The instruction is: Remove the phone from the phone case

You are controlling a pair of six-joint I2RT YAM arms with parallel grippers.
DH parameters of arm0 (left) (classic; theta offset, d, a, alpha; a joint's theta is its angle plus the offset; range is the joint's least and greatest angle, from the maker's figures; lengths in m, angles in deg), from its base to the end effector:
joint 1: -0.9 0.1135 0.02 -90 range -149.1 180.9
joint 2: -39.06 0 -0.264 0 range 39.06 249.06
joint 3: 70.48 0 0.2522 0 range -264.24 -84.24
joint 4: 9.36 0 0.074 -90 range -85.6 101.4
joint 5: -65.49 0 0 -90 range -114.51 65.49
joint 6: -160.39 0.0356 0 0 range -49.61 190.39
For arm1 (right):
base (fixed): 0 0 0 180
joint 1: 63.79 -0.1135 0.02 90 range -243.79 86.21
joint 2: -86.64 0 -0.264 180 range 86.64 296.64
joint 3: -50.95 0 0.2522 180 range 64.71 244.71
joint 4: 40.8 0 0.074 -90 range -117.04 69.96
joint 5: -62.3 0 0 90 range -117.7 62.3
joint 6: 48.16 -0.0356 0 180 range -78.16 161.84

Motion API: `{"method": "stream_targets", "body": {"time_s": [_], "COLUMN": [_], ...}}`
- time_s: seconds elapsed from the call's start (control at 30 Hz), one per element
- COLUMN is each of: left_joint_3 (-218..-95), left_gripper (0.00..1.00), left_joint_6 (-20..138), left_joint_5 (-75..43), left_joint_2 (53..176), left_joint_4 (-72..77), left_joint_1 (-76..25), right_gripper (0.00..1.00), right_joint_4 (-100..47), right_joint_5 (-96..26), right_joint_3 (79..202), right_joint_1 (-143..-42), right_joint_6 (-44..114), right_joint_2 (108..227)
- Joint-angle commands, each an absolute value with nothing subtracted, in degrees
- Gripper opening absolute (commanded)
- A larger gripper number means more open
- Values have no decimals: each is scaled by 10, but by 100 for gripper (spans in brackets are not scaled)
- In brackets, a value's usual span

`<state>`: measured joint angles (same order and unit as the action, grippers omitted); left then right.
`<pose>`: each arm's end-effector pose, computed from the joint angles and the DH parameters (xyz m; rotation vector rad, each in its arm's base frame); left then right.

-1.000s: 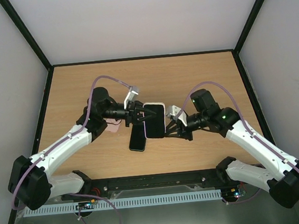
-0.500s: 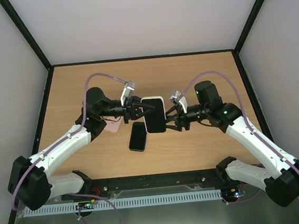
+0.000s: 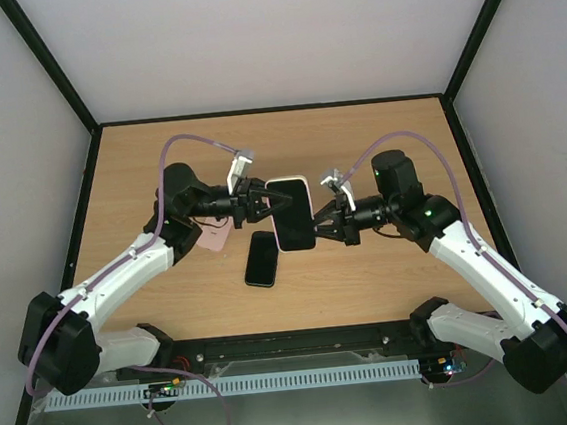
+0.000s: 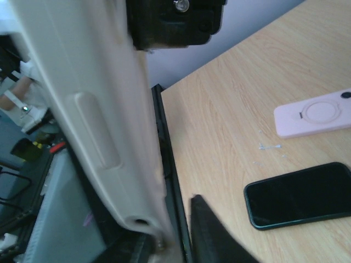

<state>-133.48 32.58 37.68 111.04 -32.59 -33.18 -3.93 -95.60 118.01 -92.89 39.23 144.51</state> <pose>0.2103 -0.1803 0.3475 1.0057 1.3880 -1.6837 0.1639 0.1290 0.3367 -1.1889 1.6732 1.5452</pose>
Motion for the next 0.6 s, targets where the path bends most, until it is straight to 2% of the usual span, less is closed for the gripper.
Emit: {"method": "stream_targets", "body": {"time_s": [0.0, 0.07, 0.2, 0.33, 0.57], "left_joint_3": [-1318, -1318, -1318, -1315, -1315], "left_gripper": [3, 7, 33, 51, 59], "left_joint_6": [305, 300, 294, 300, 322], "left_joint_5": [368, 357, 328, 281, 241], "left_joint_2": [1135, 1134, 1126, 1106, 1087], "left_joint_4": [-271, -269, -259, -236, -202], "left_joint_1": [-318, -308, -282, -248, -220], "right_gripper": [3, 2, 2, 2, 2], "right_joint_4": [-145, -142, -155, -146, -61], "right_joint_5": [-1003, -993, -935, -861, -782], "right_joint_3": [1202, 1193, 1158, 1129, 1112], "right_joint_1": [-931, -931, -930, -918, -885], "right_joint_6": [389, 379, 320, 268, 256], "right_joint_2": [1410, 1405, 1396, 1389, 1399]}}
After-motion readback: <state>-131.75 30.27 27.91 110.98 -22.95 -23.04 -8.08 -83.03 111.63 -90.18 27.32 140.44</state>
